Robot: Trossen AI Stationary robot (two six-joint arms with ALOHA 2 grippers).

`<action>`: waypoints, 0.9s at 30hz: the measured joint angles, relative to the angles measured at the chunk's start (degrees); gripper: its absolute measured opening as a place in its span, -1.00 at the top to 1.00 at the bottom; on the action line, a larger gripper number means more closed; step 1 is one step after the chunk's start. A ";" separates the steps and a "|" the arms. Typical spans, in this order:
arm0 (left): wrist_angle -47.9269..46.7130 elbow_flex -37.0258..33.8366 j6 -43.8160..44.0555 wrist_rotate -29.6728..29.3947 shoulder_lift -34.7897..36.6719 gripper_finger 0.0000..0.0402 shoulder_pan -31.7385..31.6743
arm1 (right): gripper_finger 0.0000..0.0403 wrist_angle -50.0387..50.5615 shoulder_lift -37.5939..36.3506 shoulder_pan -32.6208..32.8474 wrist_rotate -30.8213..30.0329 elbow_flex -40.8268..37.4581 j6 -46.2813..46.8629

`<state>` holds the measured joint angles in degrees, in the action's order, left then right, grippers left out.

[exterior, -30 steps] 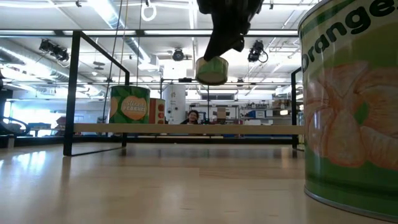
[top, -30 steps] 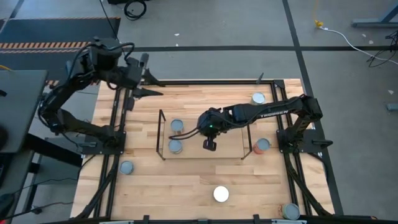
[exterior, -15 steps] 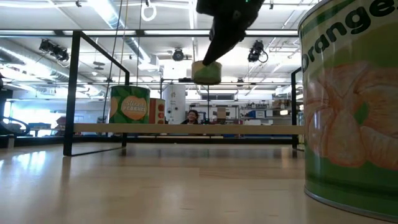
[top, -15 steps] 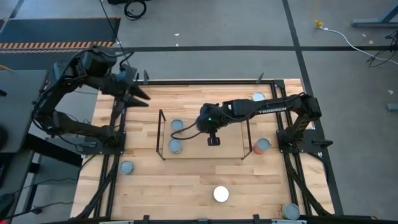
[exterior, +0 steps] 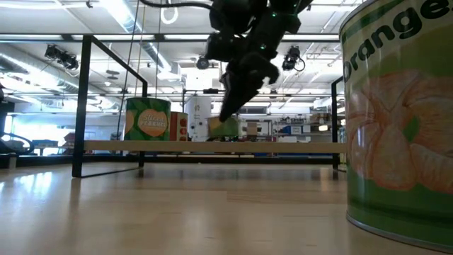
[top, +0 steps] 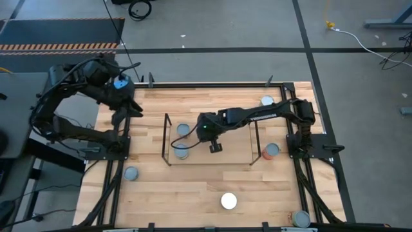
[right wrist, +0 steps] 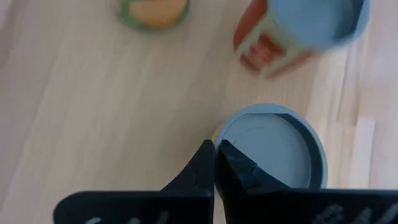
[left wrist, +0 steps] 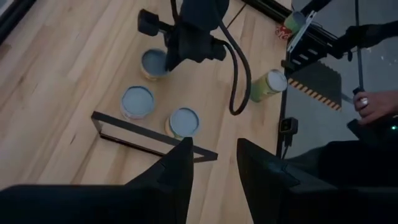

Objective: Pick and place cans onto a shelf
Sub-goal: Put the canned mushroom on the shelf

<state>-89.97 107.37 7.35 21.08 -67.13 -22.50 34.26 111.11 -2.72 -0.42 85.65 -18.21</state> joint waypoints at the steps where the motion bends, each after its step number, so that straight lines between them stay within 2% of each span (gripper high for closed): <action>1: -0.01 0.00 0.14 -0.32 0.22 0.36 0.00 | 0.96 -1.55 0.29 0.00 0.01 0.12 0.00; 10: -0.03 0.00 1.93 -1.56 1.90 0.36 0.27 | 0.86 -2.18 2.91 0.24 -0.34 0.17 1.23; 16: -0.02 0.00 2.02 -1.64 3.17 0.36 0.24 | 0.80 -2.99 3.04 0.35 -3.18 0.17 1.97; 27: -0.04 0.00 -4.19 -1.52 3.90 0.36 0.24 | 0.60 -1.34 2.52 0.78 -3.46 0.52 1.85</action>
<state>-90.02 107.37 3.17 19.55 -63.23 -22.26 32.92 113.63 -1.95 -3.88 86.17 -16.36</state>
